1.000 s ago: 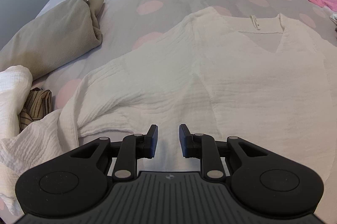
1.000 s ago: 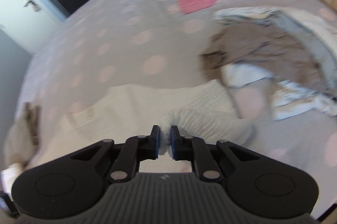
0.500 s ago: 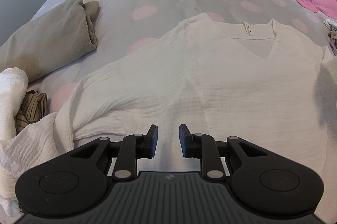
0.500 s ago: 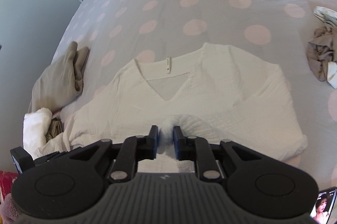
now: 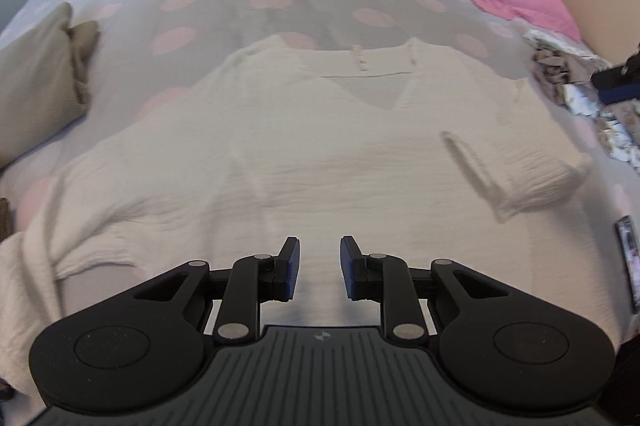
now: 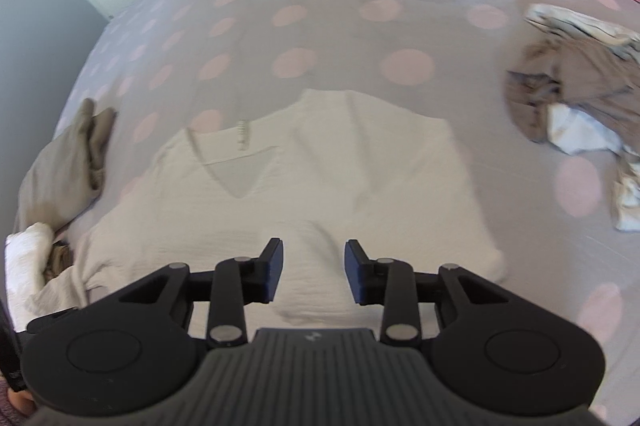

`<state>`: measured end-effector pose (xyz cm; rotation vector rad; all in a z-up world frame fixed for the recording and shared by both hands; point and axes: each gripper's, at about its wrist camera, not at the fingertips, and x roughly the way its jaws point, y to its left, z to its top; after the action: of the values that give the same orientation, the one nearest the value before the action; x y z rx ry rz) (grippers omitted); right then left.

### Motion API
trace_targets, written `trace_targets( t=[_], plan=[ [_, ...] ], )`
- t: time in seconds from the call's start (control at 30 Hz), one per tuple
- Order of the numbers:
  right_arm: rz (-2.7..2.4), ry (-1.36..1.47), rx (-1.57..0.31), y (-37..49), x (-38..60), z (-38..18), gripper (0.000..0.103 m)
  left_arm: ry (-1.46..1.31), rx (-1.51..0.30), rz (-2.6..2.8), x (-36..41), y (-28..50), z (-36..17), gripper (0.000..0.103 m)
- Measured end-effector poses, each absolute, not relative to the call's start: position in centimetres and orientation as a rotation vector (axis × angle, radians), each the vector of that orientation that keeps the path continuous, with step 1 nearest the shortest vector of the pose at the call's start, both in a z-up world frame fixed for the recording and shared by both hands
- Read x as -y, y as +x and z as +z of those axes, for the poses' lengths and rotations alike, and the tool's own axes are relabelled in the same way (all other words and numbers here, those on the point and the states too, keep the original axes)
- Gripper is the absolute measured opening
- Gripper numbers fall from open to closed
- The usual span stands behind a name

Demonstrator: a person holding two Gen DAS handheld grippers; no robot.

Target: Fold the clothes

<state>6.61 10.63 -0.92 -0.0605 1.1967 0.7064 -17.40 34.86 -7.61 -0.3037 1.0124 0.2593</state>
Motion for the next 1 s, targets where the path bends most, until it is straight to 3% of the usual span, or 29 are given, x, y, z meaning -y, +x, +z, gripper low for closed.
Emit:
trace_targets(
  t=[0.4,1.0],
  plan=[
    [0.553,-0.077,-1.236,9.2,-2.8,-3.6,0.038,-0.498,-1.004,0.118,-30.1,-10.0,-9.8,0.043],
    [0.578,-0.119,-1.256,10.8,-1.5,-6.8,0.044,-0.658,-1.024,0.181,-27.9,-4.2,-14.4,0.044]
  ],
)
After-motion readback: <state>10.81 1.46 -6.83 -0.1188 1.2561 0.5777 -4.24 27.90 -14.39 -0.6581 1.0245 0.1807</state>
